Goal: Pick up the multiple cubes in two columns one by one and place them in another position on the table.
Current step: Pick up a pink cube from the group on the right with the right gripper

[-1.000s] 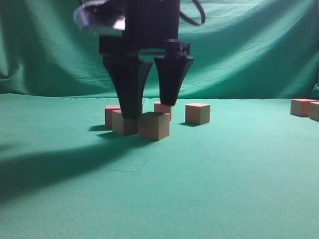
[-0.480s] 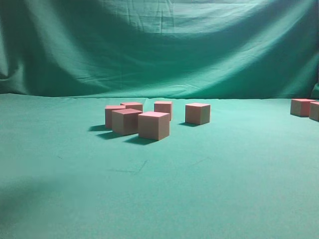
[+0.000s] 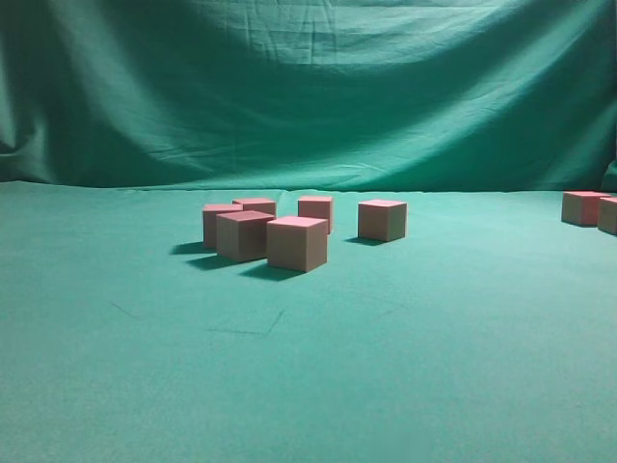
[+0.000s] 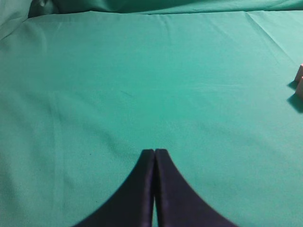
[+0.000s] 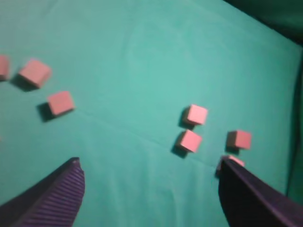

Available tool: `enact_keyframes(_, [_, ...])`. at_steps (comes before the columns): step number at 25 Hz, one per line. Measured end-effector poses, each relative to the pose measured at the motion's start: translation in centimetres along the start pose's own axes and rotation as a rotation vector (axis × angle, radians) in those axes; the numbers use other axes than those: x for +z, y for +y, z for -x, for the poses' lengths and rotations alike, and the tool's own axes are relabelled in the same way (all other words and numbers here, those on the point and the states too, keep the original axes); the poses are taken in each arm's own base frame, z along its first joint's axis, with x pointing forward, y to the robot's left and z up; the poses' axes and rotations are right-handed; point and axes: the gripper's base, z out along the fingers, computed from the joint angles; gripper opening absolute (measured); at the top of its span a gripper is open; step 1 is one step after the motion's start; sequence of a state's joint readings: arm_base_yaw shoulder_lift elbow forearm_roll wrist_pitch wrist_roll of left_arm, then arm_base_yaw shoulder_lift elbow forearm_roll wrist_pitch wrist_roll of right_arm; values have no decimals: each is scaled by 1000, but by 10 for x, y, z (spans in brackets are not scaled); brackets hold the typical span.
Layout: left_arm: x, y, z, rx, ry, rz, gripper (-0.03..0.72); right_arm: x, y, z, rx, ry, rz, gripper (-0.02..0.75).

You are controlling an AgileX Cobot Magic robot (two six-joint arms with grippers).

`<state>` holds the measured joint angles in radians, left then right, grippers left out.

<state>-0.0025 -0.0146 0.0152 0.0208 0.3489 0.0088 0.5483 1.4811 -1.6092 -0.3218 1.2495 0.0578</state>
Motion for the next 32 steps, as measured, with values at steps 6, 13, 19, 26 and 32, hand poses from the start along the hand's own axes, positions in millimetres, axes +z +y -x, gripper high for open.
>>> enact_keyframes(6, [0,0,0,0,0,0,0,52,-75,-49,346,205,-3,585])
enact_keyframes(13, [0,0,0,0,0,0,0,100,-116,-83,599,224,64,585])
enact_keyframes(19, [0,0,0,0,0,0,0,156,-121,-83,601,250,82,585])
enact_keyframes(26, [0,0,0,0,0,0,0,219,-117,-91,562,294,110,585])
enact_keyframes(32, [0,0,0,0,0,0,0,253,-117,-86,569,305,137,585])
